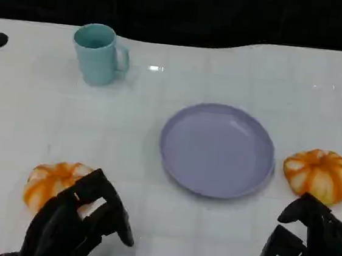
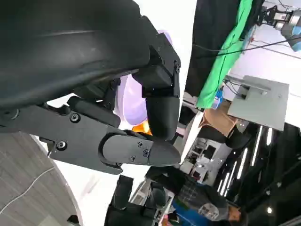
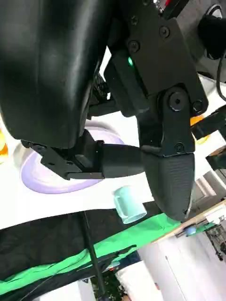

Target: Grasp the bread from the table and place it into the plate.

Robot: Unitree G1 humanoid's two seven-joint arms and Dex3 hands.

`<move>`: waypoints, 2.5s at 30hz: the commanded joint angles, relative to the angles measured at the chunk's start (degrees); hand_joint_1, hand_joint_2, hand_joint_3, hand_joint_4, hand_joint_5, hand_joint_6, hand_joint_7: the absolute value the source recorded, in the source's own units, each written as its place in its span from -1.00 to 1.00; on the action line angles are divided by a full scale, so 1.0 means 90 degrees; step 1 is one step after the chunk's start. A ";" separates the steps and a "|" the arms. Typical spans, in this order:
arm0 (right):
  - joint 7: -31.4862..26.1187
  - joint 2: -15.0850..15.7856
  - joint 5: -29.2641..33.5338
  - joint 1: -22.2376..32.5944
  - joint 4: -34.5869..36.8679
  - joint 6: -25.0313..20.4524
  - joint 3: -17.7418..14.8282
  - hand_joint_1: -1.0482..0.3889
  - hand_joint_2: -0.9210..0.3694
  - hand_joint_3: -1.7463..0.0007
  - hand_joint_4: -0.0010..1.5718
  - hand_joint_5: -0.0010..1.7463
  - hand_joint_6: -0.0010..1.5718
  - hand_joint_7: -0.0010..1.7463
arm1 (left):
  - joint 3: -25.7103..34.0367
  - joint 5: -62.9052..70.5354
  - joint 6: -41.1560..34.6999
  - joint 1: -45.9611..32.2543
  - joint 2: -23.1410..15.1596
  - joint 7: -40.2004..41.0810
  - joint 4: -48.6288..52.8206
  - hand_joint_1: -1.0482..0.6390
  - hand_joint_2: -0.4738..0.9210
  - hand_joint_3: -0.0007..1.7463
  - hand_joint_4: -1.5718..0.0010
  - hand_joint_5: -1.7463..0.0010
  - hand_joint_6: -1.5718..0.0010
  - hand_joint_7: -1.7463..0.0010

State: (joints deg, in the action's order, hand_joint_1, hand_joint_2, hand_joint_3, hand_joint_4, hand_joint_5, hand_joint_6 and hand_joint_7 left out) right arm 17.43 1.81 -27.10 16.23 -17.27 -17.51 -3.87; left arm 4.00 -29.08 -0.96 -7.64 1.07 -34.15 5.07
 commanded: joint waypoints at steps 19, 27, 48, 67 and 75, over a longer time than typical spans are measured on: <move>-0.0048 0.0014 -0.0104 -0.0009 -0.0044 -0.0105 -0.0027 -0.26 -1.00 0.50 -0.19 1.00 -0.38 0.88 | -0.0022 -0.0023 -0.0121 -0.0026 -0.0078 -0.0032 -0.0082 -0.48 1.00 -0.75 0.14 -1.00 0.27 -0.71; -0.0014 0.0003 -0.0096 -0.0012 -0.0011 -0.0081 -0.0022 -0.26 -1.00 0.50 -0.19 1.00 -0.37 0.88 | -0.0030 0.0183 0.0395 -0.0002 -0.0097 -0.0139 -0.0016 -0.46 1.00 -0.73 0.24 -0.93 0.26 -0.51; -0.0029 0.0008 -0.0073 0.0058 -0.0126 -0.0081 -0.0015 -0.27 -1.00 0.49 -0.19 1.00 -0.41 0.92 | -0.0064 0.2392 0.1282 0.0020 -0.1201 0.0704 -0.1153 -0.51 1.00 -0.87 0.43 0.32 0.28 0.99; -0.0053 -0.0001 -0.0039 0.0076 -0.0173 -0.0060 0.0024 -0.28 -1.00 0.49 -0.19 1.00 -0.41 0.90 | -0.0290 0.5707 0.1087 -0.0017 -0.3024 0.1306 -0.2675 -0.50 1.00 -0.94 0.83 0.86 0.76 1.00; -0.0073 0.0018 -0.0063 0.0073 -0.0197 -0.0120 0.0015 -0.27 -1.00 0.48 -0.18 1.00 -0.42 0.90 | -0.0497 0.6913 0.0777 0.0078 -0.3409 0.1373 -0.3026 -0.30 0.86 -1.00 0.91 0.90 0.80 0.99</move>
State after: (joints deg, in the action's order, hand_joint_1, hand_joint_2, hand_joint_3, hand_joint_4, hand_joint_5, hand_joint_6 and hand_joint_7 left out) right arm 17.01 1.56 -27.25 16.67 -18.59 -18.48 -3.37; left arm 0.10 30.82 6.82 -7.55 -27.99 -22.14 -21.43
